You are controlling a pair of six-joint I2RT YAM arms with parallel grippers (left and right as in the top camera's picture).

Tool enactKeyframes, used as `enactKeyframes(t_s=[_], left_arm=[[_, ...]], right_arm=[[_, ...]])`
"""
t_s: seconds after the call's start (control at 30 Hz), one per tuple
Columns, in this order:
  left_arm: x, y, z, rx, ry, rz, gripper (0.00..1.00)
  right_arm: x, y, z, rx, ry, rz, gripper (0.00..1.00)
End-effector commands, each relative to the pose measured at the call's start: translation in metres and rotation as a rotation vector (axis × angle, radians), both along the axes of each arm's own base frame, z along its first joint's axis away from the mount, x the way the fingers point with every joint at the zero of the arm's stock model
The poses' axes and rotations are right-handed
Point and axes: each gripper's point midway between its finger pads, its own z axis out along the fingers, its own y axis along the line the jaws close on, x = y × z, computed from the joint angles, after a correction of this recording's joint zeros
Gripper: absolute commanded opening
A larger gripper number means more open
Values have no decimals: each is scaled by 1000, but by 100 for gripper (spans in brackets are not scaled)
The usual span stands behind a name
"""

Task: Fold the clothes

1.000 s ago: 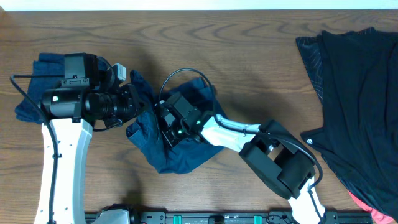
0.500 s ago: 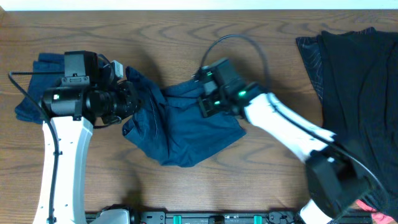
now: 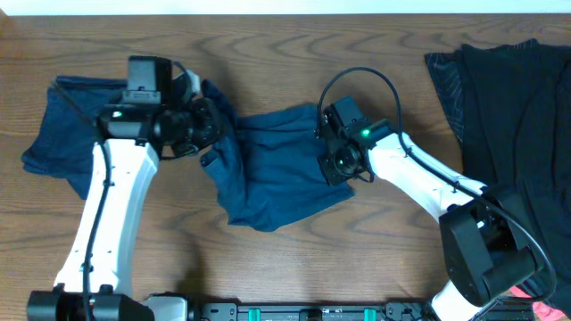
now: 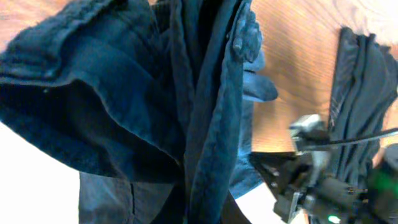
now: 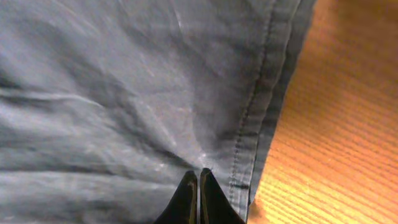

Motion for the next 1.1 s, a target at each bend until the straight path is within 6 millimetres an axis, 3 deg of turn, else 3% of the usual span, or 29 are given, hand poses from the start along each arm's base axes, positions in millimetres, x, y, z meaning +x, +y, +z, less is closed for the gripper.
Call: enactKeyframes(t_s=[0.0,0.23,0.6,0.8,1.07], left_arm=[[10,-18,9,-28,-26,-9,6],[11,-43,-8,24,-4,-43,6],[11,-101,-41,19,51,-109,6],[3,-120,-58,4,131,-82,6],[-12,-143,-59,-5,156,-108,6]], right_arm=[[-8,-10,-19,-36,10,12,3],[-14,-12,-38,-21,-14,14,3],[-20,-10,-40,-27,-4,23,2],[-23,-10,-41,-29,9,9,3],[-23,-10,-41,-29,9,8,2]])
